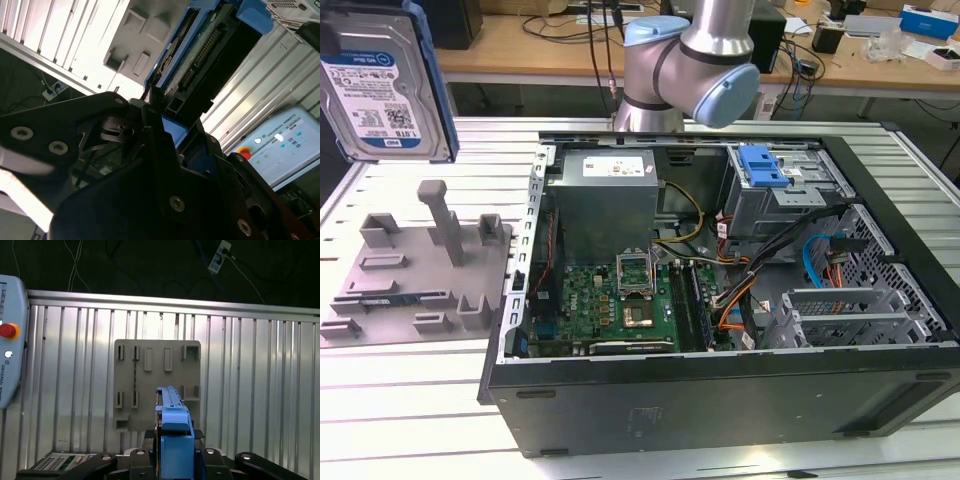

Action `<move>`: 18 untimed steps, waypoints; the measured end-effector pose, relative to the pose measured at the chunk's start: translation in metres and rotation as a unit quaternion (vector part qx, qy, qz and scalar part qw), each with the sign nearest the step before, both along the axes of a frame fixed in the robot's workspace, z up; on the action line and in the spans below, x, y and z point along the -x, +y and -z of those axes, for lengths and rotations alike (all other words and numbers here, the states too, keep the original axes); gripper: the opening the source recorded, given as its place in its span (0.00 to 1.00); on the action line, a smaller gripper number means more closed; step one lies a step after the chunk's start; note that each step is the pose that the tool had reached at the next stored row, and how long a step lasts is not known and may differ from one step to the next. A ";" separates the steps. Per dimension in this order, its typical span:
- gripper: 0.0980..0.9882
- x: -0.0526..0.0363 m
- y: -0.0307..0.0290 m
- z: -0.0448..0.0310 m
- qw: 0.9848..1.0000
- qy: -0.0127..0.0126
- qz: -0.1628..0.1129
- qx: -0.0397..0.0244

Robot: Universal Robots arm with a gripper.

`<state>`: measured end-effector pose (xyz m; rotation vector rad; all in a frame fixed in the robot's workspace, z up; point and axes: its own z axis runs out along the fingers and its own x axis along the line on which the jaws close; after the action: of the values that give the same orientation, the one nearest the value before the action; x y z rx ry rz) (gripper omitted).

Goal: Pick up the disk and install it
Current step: 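Pick up the disk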

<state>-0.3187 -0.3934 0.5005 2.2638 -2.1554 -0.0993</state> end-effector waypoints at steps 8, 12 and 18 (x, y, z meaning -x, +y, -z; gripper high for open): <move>0.30 -0.0191 -0.0169 0.0000 1.000 0.000 0.000 0.008; 0.30 -0.0410 -0.0233 0.0000 1.000 0.000 0.000 0.008; 0.30 -0.0630 -0.0321 0.0002 1.000 0.000 0.000 0.008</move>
<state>-0.2557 -0.4255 0.5003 2.2550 -2.1476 -0.0814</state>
